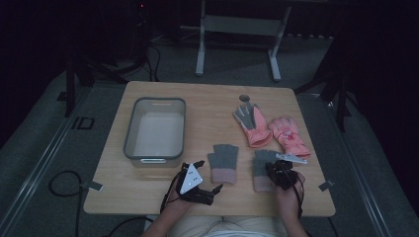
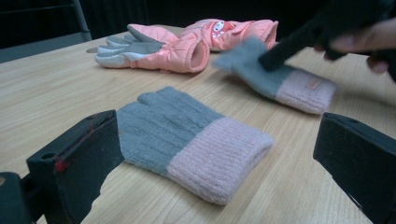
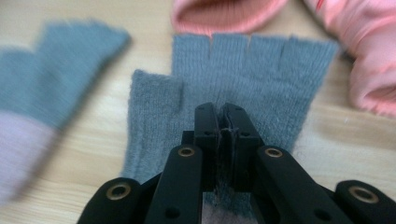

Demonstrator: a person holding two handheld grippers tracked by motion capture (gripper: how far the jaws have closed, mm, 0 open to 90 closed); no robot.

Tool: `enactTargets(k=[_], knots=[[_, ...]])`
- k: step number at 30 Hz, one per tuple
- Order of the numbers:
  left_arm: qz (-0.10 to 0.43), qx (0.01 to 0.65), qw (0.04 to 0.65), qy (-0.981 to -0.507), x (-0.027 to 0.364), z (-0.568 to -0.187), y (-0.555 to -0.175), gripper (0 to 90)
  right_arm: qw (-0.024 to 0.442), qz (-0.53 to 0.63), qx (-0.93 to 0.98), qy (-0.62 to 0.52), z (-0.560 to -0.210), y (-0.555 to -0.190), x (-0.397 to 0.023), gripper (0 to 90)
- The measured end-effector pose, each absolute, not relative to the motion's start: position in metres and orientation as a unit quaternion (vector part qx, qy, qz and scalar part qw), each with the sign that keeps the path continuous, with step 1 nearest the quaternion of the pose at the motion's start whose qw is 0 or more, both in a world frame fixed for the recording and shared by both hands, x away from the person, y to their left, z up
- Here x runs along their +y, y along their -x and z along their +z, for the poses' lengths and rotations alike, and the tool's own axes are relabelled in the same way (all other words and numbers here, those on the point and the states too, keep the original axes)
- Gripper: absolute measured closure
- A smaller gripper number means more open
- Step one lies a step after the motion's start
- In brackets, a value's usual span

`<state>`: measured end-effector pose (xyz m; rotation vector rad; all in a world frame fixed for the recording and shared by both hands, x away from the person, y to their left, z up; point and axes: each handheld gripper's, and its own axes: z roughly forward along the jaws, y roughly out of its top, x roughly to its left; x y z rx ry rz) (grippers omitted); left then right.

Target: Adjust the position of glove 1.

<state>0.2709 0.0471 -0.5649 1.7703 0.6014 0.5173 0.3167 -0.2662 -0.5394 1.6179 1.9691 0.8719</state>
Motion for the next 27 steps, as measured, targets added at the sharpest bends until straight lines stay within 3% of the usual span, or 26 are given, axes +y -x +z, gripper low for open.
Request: enactTargets(k=[8,13,17,22,24,27], knots=[[0.222,0.252,0.562,-0.756,0.046,-0.565,-0.27,0.3,0.22,0.313,0.71,-0.591,-0.55,-0.321,-0.269,81.6],[0.22,0.251,0.562,-0.757,0.046,-0.565,-0.271,0.3,0.224,0.315,0.715,-0.583,-0.546,-0.321,-0.271,72.9],[0.211,0.25,0.564,-0.758,0.047,-0.565,-0.272,0.4,0.227,0.308,0.754,-0.534,-0.537,-0.332,-0.275,71.4],[0.215,0.247,0.563,-0.759,0.046,-0.565,-0.271,0.3,0.177,0.327,0.796,-0.478,-0.525,-0.344,-0.288,67.2],[0.214,0.246,0.562,-0.76,0.045,-0.565,-0.271,0.3,0.2,0.306,0.819,-0.443,-0.521,-0.345,-0.291,67.1],[0.212,0.249,0.564,-0.758,0.046,-0.565,-0.271,0.3,0.19,0.3,0.838,-0.414,-0.523,-0.348,-0.298,66.9]])
